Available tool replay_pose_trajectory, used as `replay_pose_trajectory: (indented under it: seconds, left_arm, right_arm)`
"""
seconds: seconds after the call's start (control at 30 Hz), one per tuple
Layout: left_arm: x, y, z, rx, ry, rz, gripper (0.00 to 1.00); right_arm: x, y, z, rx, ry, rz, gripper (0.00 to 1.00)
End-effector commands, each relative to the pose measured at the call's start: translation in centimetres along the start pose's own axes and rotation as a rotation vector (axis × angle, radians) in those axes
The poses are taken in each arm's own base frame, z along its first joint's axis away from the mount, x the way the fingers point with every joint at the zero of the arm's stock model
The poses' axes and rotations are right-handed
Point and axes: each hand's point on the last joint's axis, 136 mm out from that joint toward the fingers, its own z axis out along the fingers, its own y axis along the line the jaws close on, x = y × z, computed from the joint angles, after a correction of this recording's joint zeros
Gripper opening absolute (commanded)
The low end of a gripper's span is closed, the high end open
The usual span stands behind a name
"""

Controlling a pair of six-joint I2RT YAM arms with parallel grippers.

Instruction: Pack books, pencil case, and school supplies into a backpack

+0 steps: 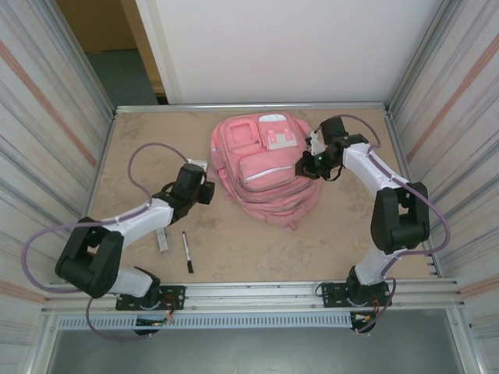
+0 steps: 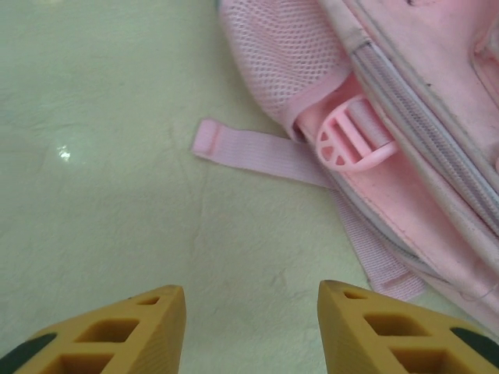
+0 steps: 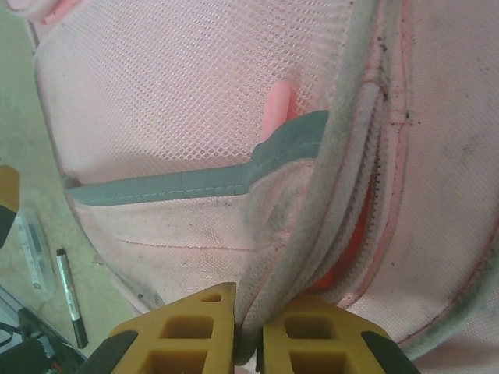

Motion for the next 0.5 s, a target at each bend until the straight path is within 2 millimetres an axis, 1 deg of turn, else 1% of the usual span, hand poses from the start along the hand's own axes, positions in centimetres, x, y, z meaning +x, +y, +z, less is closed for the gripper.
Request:
replay_pose_trajectory:
  seconds: [0.0, 0.03, 0.17, 0.23, 0.33, 0.4, 0.47]
  left_arm:
    - [0.4, -0.9, -1.9, 0.084, -0.013, -0.027, 0.48]
    - [0.4, -1.1, -2.5, 0.100, -0.023, -0.032, 0.48]
    - [0.6, -1.4, -4.5, 0.132, -0.014, -0.084, 0.48]
    - [0.7, -2.2, -5.3, 0.164, -0.013, -0.058, 0.49]
    - [0.5, -3.9, -6.1, 0.244, -0.006, -0.042, 0.48]
    - [-0.2, -4.7, -6.3, 0.285, 0.011, -0.136, 0.48]
    - [-0.7, -5.9, -6.4, 0.339, 0.064, -0.279, 0.49]
  right_arm:
    - [0.4, 1.1, -0.6, -0.001, 0.023, -0.057, 0.20]
    - [0.3, 0.8, -0.7, 0.018, 0.015, -0.053, 0.27]
    - [-0.2, 0.6, -1.9, 0.077, -0.027, -0.060, 0.32]
    - [-0.3, 1.0, -2.5, 0.109, -0.061, -0.108, 0.33]
    - [-0.6, 1.4, -3.5, 0.218, -0.122, -0.228, 0.40]
    - [-0.9, 2.1, -4.1, 0.304, -0.181, -0.328, 0.41]
    - [-1.3, 3.1, -4.3, 0.350, -0.226, -0.410, 0.41]
